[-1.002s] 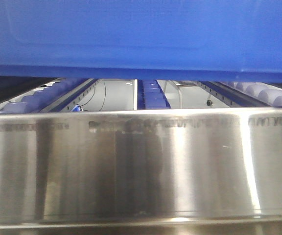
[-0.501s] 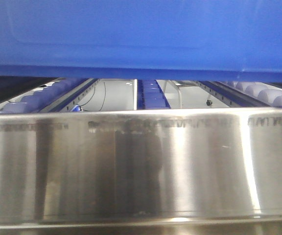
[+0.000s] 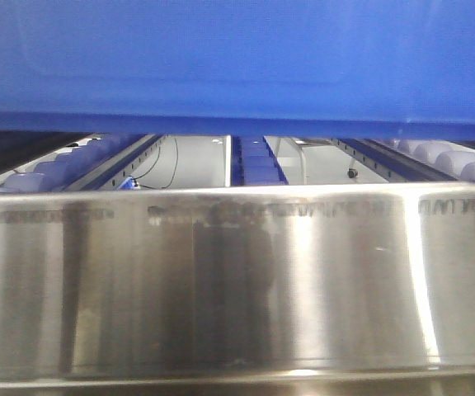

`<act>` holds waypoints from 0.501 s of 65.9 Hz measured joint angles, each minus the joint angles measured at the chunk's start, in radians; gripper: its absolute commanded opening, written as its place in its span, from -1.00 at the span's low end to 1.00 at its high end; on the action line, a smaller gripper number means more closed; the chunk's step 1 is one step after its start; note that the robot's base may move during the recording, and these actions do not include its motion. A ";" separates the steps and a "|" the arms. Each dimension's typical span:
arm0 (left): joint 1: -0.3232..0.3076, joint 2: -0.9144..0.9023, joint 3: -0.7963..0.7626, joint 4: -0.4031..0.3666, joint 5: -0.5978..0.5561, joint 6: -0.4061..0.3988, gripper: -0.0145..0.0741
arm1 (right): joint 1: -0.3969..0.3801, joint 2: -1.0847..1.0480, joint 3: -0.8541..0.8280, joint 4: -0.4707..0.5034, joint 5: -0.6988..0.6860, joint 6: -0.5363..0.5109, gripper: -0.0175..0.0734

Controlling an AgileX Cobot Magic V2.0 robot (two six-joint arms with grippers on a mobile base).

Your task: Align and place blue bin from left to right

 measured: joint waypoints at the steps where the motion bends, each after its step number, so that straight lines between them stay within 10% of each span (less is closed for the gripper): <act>1: 0.009 0.004 0.000 -0.014 -0.006 0.002 -0.92 | -0.005 0.004 0.000 0.004 -0.003 0.000 -0.77; 33: 0.197 0.151 0.000 -0.227 -0.152 0.105 -0.92 | -0.100 0.119 0.002 0.021 -0.055 -0.009 -0.77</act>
